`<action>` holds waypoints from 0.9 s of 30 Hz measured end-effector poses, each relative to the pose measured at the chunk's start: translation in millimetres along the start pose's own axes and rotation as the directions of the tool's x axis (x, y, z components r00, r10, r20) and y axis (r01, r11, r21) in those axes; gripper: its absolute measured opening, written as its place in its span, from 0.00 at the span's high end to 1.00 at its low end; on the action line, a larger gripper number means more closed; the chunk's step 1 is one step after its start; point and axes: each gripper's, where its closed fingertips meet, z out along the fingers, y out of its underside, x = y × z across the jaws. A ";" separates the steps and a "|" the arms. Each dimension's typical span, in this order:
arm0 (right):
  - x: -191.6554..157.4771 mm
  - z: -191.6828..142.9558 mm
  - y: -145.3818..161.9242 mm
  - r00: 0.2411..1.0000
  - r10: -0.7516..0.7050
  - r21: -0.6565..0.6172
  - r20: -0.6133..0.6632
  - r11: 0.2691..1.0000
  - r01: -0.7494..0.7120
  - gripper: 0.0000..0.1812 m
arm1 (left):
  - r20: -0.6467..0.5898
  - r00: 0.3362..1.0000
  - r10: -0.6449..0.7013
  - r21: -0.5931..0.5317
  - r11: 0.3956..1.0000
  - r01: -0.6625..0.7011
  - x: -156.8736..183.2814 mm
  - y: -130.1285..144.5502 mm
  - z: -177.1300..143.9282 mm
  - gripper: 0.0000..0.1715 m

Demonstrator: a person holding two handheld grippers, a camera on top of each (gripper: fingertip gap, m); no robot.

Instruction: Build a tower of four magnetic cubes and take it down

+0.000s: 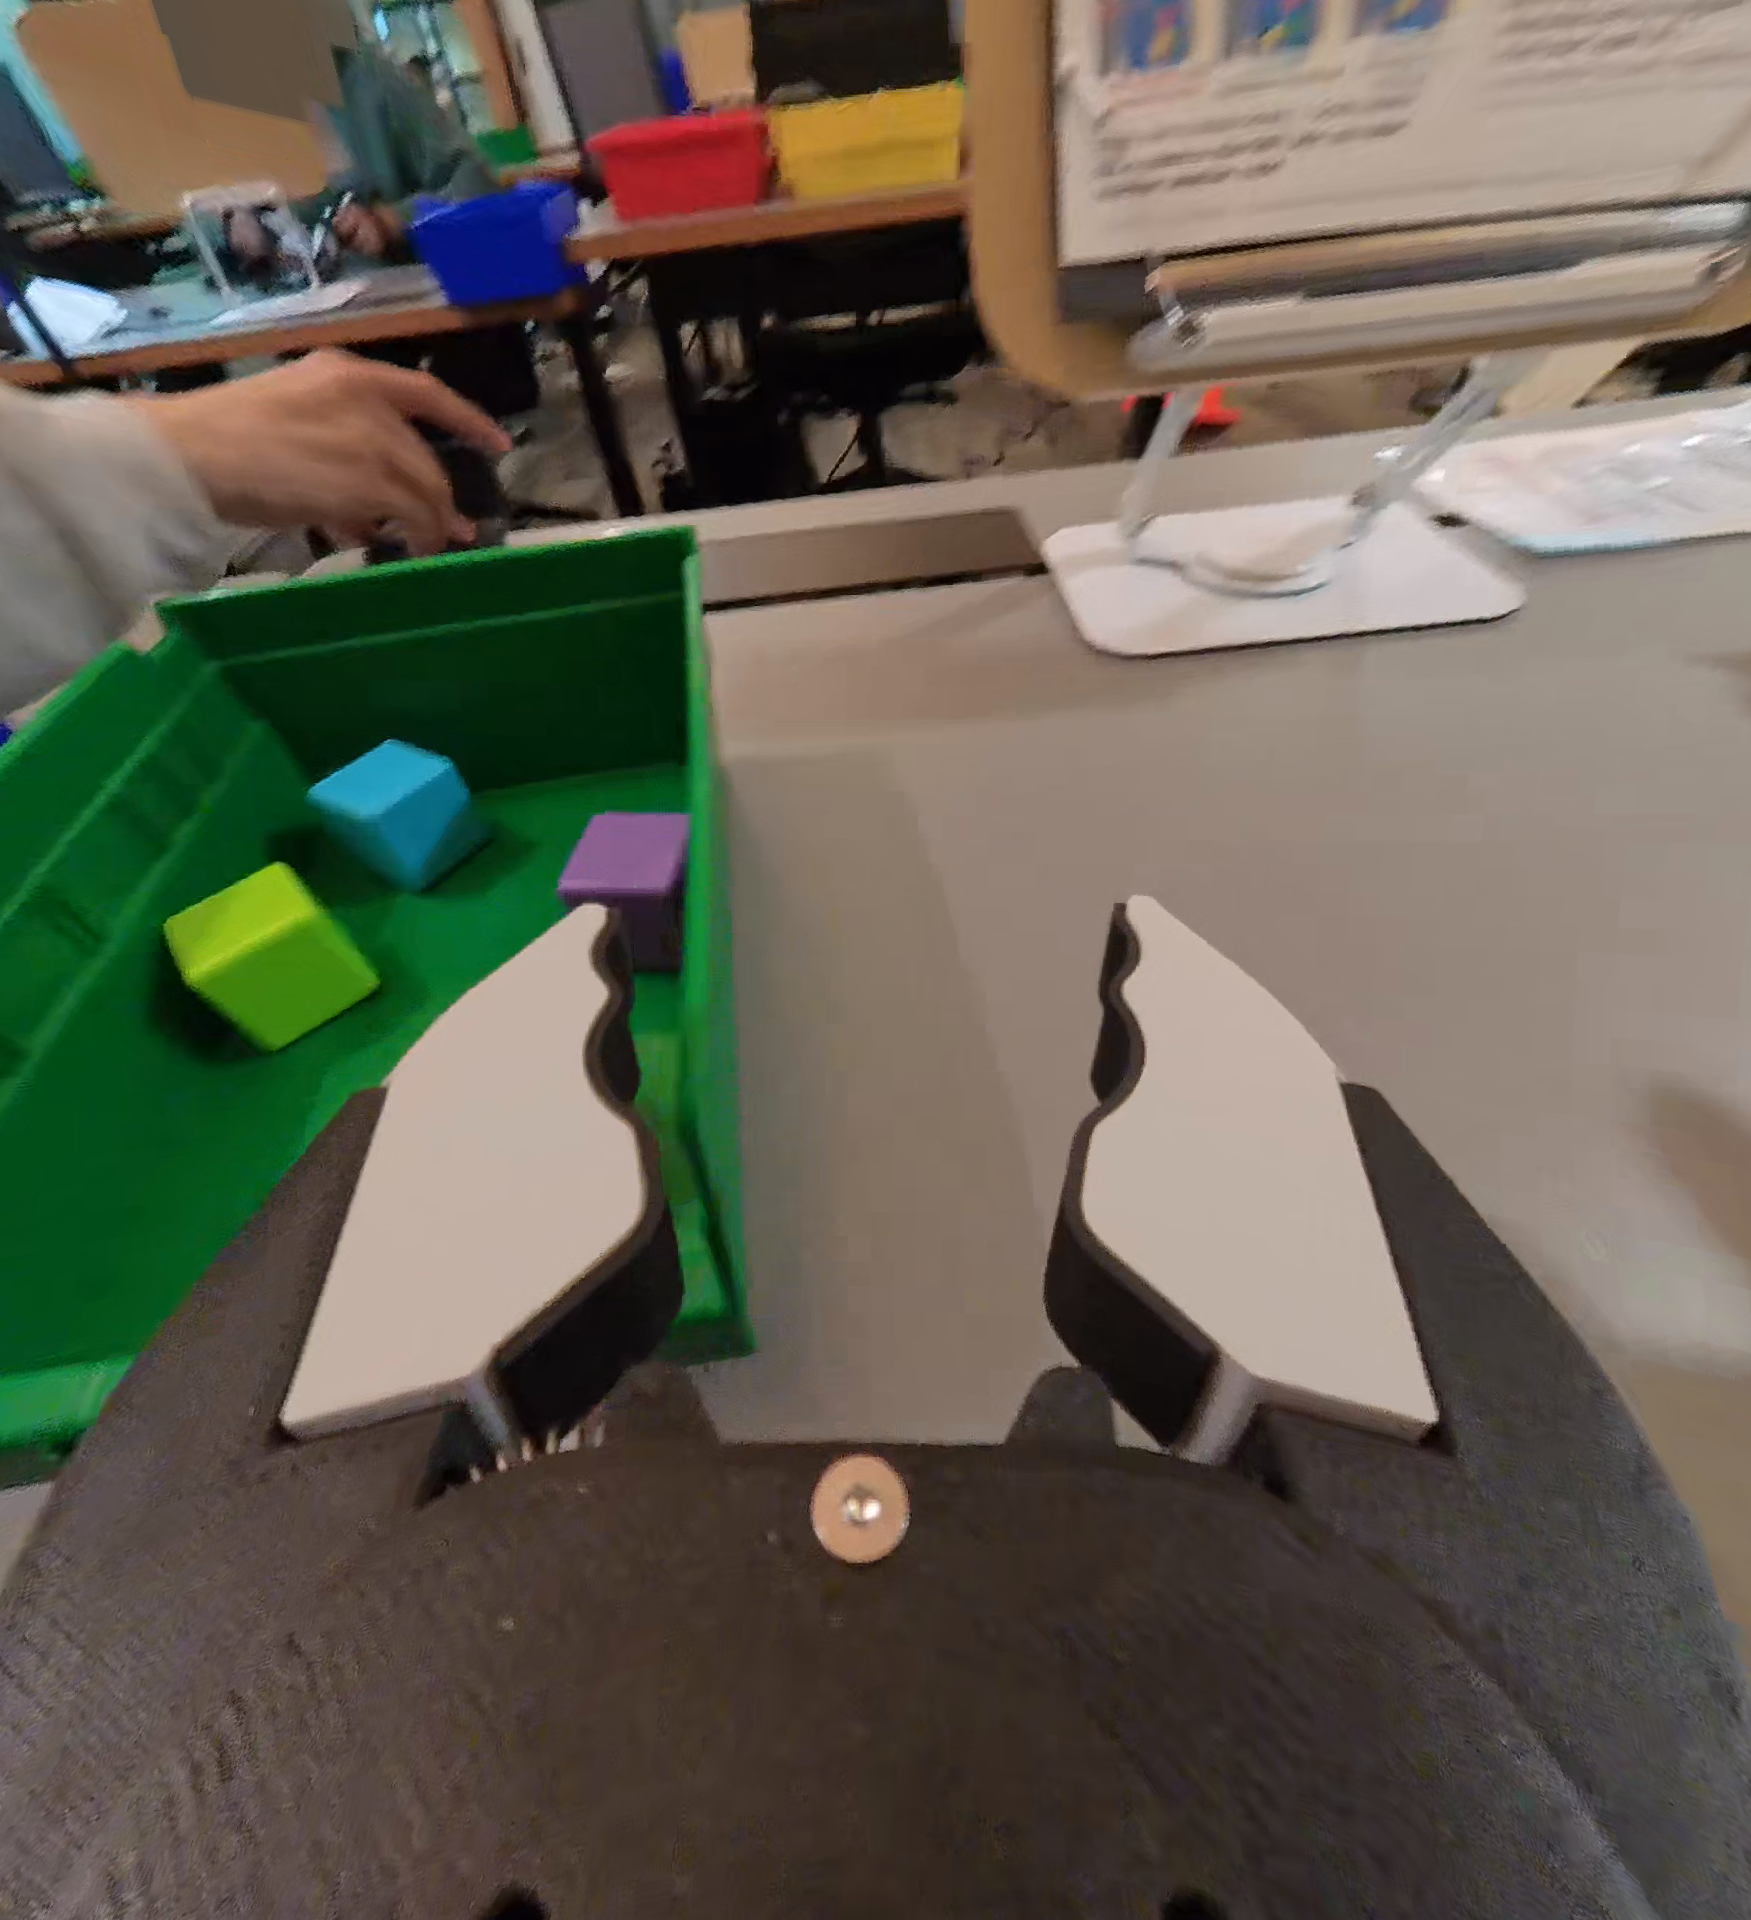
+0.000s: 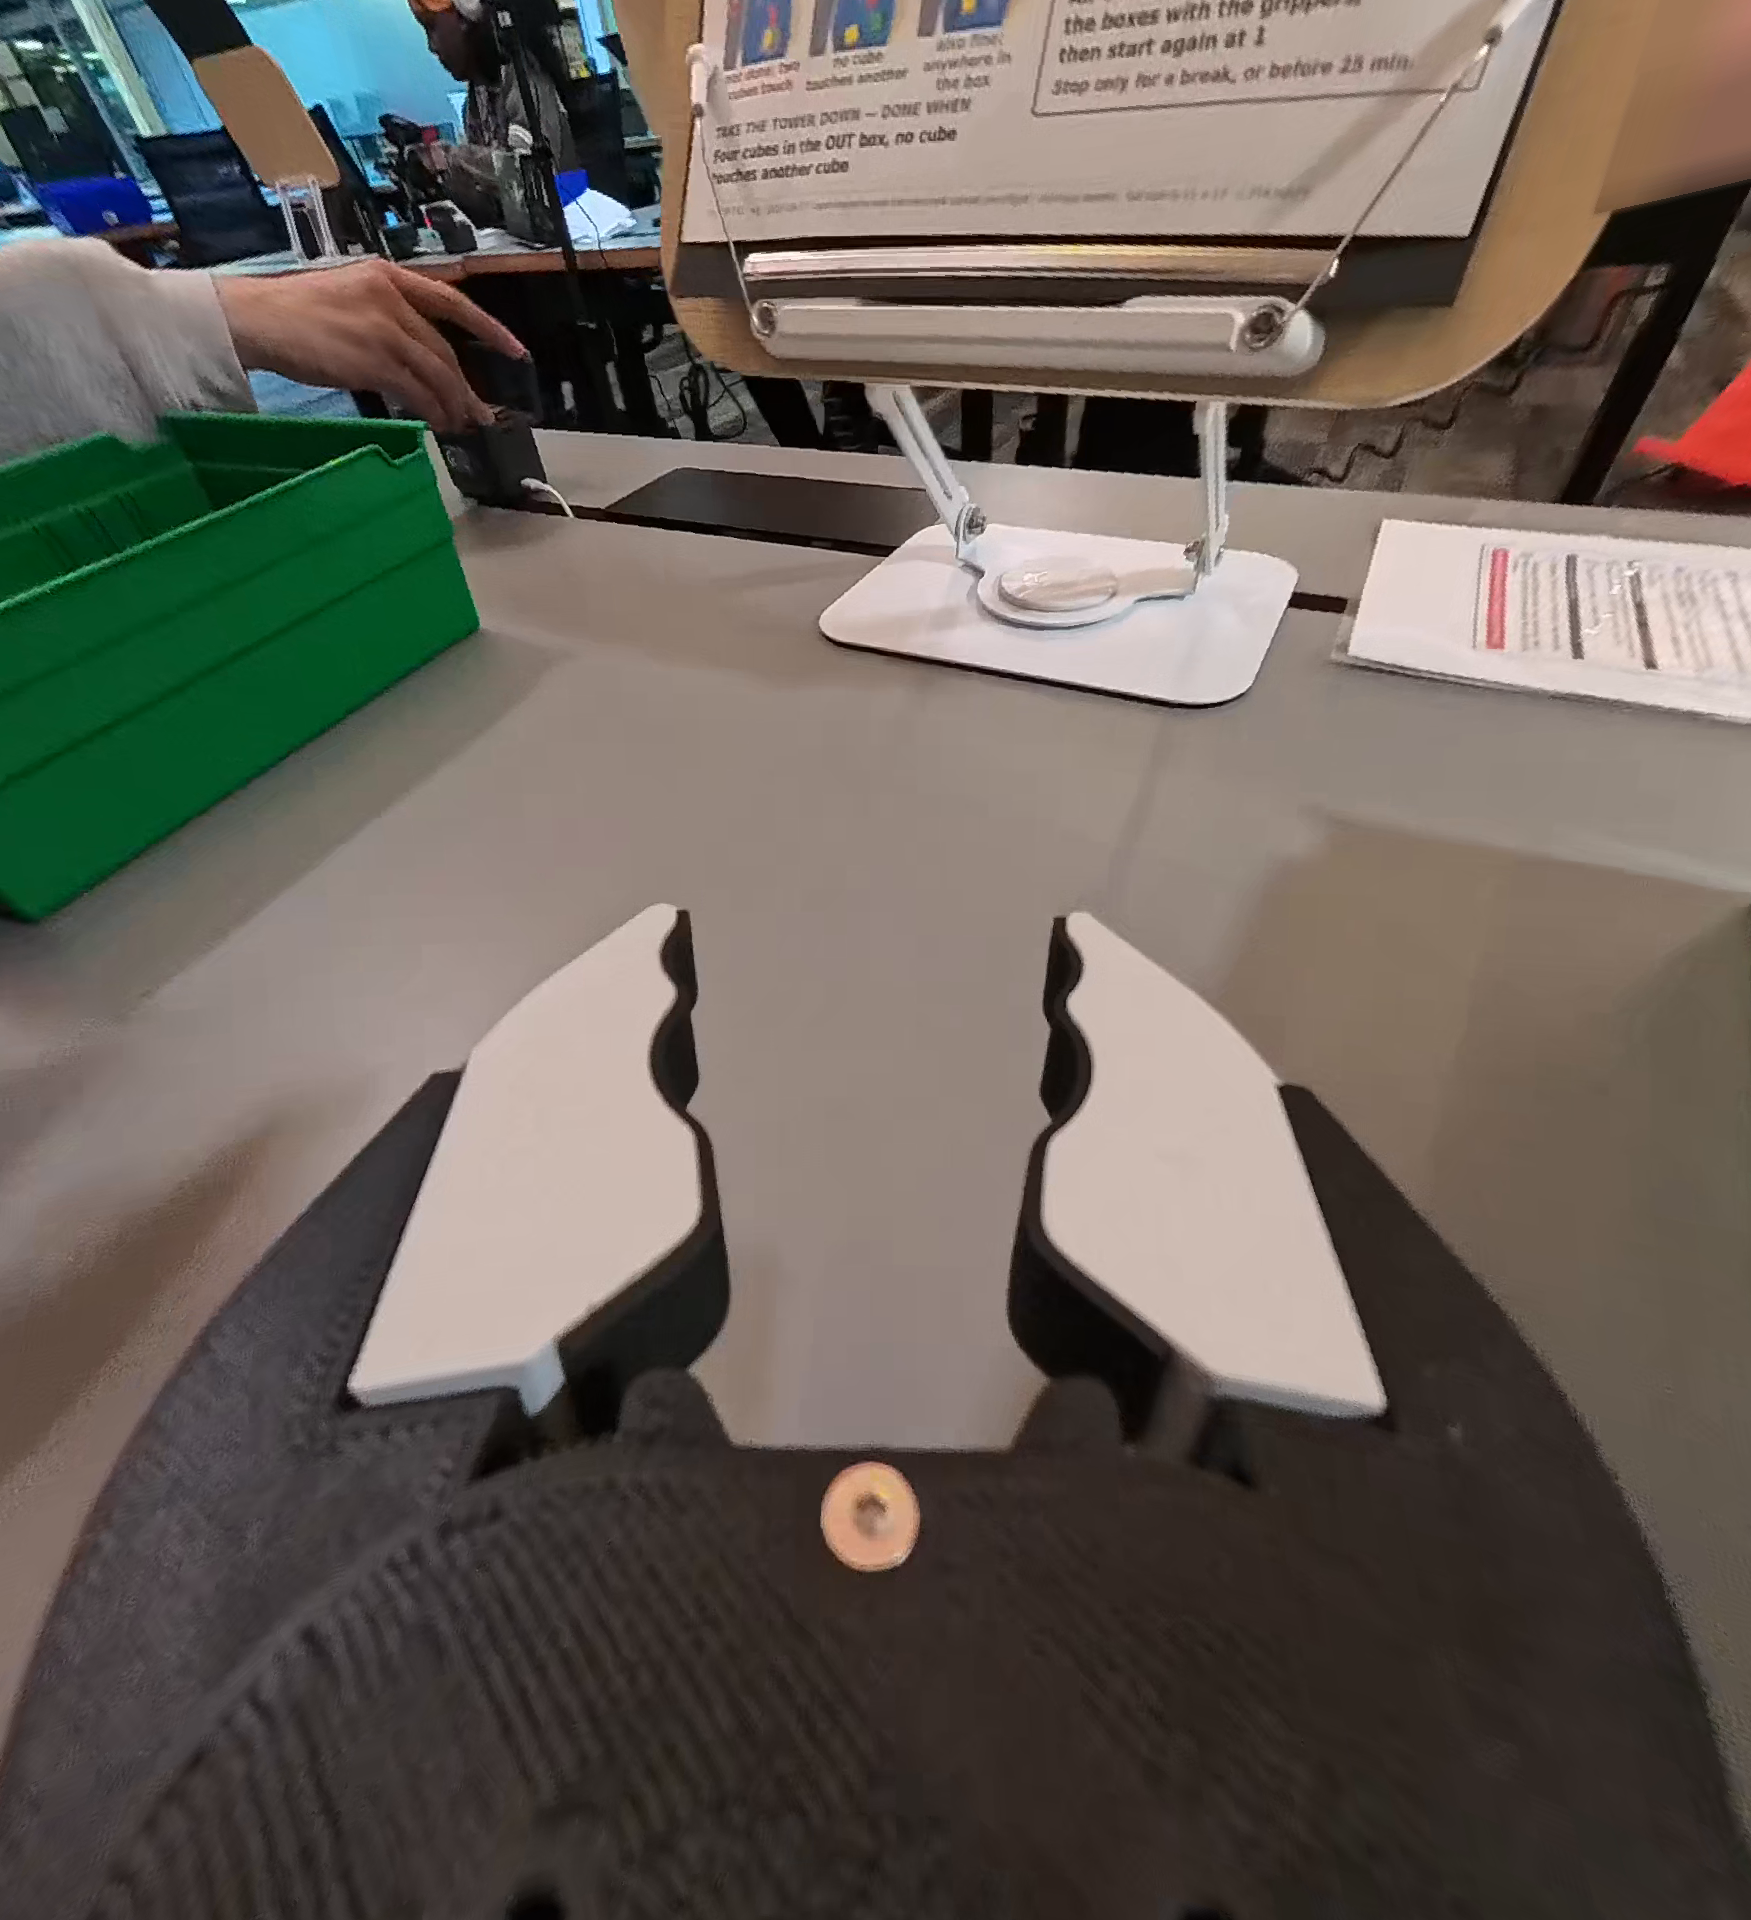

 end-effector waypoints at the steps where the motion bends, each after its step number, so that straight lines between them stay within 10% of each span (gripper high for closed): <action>1: 1.3 0.0 0.3 1.000 0.010 -0.001 0.002 1.000 -0.010 0.64 | 0.010 1.000 -0.006 -0.025 1.000 0.006 -6.9 5.7 4.0 0.50; 27: -17.4 8.1 14.2 0.995 -0.085 -0.057 0.046 0.995 0.087 0.66 | -0.033 0.988 -0.152 -0.167 0.975 0.144 -26.3 37.2 29.7 0.67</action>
